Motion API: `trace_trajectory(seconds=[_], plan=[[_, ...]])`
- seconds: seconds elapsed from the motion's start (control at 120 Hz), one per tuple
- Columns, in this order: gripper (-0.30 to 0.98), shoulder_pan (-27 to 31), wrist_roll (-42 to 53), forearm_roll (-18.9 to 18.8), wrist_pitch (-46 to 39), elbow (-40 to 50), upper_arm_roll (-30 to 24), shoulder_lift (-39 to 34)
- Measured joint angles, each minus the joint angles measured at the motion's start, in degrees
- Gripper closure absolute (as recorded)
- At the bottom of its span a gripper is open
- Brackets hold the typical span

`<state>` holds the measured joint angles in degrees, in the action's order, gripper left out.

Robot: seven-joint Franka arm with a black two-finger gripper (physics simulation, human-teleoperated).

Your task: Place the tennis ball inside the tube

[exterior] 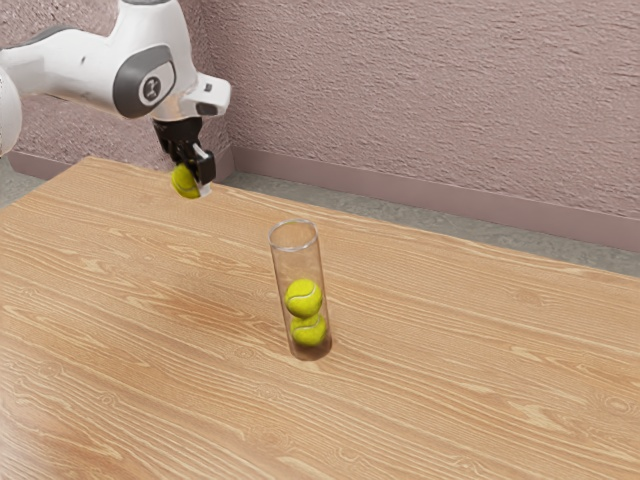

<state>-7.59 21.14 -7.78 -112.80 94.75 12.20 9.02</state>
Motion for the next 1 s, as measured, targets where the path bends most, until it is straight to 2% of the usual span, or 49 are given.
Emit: trace_trajectory(seconds=[0.142,0.508,0.958,1.0], plan=[[0.32,0.03,-2.44,-1.30,0.73,-0.47,-2.81,-0.02],[0.32,-0.33,-9.49,-7.03,4.38,-2.41,-15.41,-0.82],[0.32,-1.38,-16.51,-8.41,5.20,-1.84,-19.60,0.39],[0.29,-1.38,-16.88,-8.39,5.19,-1.80,-19.69,0.41]])
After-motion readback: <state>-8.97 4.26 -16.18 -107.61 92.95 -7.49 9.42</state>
